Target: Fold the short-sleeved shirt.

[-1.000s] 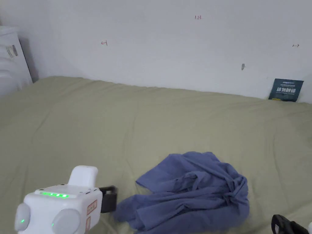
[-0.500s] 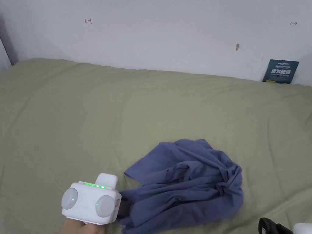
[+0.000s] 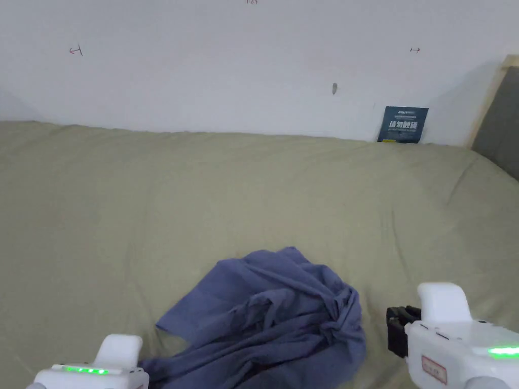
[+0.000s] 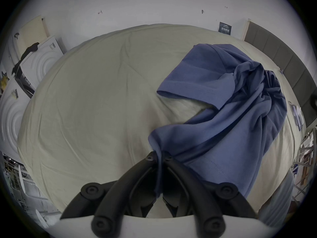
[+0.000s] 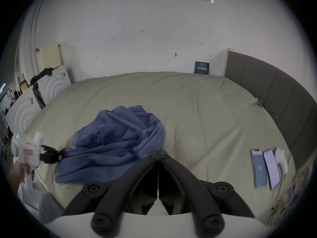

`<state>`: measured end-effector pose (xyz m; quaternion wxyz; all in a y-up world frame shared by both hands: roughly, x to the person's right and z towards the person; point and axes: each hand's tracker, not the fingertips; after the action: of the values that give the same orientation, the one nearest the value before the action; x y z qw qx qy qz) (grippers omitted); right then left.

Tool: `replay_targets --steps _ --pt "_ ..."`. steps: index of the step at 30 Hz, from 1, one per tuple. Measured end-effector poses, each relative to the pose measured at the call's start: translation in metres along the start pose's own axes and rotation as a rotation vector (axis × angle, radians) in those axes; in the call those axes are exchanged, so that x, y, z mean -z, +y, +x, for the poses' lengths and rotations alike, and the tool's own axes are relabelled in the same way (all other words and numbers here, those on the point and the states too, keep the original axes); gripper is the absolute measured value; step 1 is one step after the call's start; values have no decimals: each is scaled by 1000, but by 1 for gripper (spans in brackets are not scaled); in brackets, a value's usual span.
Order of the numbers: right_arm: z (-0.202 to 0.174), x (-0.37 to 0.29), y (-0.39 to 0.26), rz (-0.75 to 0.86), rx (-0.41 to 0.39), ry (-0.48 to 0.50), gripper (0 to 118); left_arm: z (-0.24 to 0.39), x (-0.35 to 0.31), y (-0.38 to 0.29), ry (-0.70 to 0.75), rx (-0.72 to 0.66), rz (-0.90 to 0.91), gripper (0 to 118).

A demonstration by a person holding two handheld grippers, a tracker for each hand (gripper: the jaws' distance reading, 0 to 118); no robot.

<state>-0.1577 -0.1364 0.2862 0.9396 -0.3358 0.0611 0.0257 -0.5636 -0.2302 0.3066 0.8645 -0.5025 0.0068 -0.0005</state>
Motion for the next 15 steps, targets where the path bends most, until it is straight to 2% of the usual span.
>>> replay_targets --steps 3,4,6,7,8,9,11,13,15 --pt "9 54 36 -33 -19 8 4 -4 -1 -1 -27 -28 5 0" --pt "11 73 47 -45 -16 16 27 -5 0 -1 -33 -35 7 0" --pt "15 110 63 -109 -23 21 104 -6 0 -3 -39 -40 11 0" --pt "16 132 68 -172 -25 29 118 -5 0 -2 -41 -43 12 0" --pt "17 148 68 -209 -35 0 118 -5 0 -2 -42 -44 13 0" --pt "13 161 71 -217 -45 19 118 -5 1 -2 -42 -43 14 0" --pt "4 185 68 -333 -82 -7 118 -6 2 -3 -45 -47 16 0" --pt "7 200 48 -390 -129 -39 116 -7 4 -2 -50 -48 16 0" --pt "6 211 38 -424 -125 -40 112 -8 6 -3 -56 -56 15 0"
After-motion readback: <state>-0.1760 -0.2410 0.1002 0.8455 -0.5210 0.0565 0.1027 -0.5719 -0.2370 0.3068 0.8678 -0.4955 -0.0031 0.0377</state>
